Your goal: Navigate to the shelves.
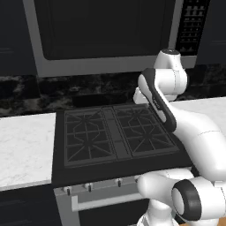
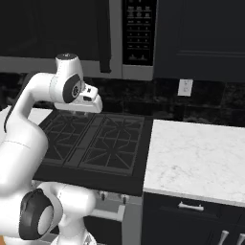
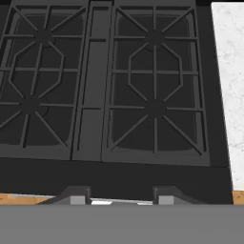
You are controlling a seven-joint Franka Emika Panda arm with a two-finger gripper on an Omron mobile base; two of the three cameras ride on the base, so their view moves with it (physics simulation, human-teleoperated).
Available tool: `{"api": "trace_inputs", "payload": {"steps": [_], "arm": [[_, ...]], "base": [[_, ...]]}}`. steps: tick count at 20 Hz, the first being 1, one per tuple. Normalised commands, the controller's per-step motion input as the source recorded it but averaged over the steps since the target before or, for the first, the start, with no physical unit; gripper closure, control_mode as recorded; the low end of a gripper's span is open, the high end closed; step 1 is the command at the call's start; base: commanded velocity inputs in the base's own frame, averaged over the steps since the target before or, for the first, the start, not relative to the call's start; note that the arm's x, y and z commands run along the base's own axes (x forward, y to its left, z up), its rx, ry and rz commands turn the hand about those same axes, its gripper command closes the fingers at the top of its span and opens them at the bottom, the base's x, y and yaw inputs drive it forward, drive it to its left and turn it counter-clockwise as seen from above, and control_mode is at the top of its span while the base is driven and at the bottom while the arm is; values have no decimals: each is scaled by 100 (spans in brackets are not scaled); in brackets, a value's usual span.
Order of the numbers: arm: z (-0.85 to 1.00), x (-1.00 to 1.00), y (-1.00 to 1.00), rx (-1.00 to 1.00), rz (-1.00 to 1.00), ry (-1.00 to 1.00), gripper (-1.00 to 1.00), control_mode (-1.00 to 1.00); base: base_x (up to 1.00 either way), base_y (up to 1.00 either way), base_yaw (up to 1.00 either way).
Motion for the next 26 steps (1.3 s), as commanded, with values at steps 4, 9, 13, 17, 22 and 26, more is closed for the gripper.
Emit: {"api": "trace_inputs", "payload": {"steps": [4, 9, 13, 17, 22, 26], "arm": [[0, 0, 0, 0, 0, 0, -100, 100], [0, 0, 0, 0, 0, 0, -100, 100], [0, 0, 0, 0, 0, 0, -100, 100], [0, 0, 0, 0, 0, 0, -100, 100], [0, 0, 0, 0, 0, 0, -100, 100], [0, 0, 0, 0, 0, 0, -100, 100]], "base": [[0, 0, 0], [-28, -1, 0], [-29, -3, -17], [-14, -1, -51], [-25, -4, -56], [-52, -11, -76]]}}
